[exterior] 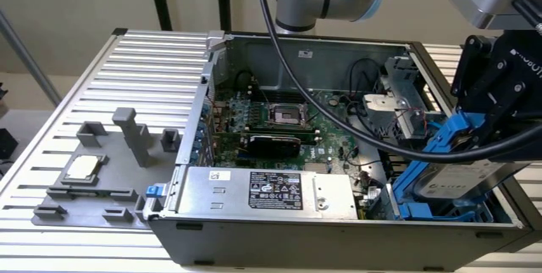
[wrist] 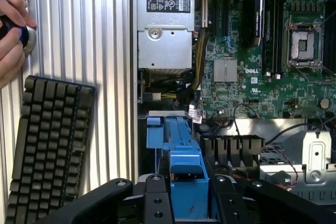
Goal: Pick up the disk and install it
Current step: 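Insert the disk into the insertion slot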
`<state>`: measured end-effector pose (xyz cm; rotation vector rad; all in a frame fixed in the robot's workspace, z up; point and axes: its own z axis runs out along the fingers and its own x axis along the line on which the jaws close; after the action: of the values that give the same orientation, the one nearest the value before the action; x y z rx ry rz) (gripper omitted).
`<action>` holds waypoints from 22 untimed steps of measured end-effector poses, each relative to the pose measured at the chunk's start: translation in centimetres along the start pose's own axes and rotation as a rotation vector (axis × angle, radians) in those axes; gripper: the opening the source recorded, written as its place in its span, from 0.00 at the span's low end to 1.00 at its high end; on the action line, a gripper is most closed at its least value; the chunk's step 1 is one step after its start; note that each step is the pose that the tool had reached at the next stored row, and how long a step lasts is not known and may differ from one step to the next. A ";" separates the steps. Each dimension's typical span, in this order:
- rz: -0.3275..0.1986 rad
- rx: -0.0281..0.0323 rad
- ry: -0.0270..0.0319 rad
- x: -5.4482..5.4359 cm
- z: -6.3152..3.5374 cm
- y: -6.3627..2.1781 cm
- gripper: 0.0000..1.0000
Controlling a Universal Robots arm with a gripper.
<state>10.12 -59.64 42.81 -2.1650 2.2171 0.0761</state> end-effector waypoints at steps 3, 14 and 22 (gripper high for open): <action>0.000 0.0000 0.0001 -0.1 0.18 0.01 0.33; 0.000 0.0000 0.0000 -0.5 0.77 0.01 0.33; 0.000 0.0000 0.0001 -0.4 1.23 0.01 0.33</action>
<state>10.11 -59.14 41.61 -2.1654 2.2168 0.0760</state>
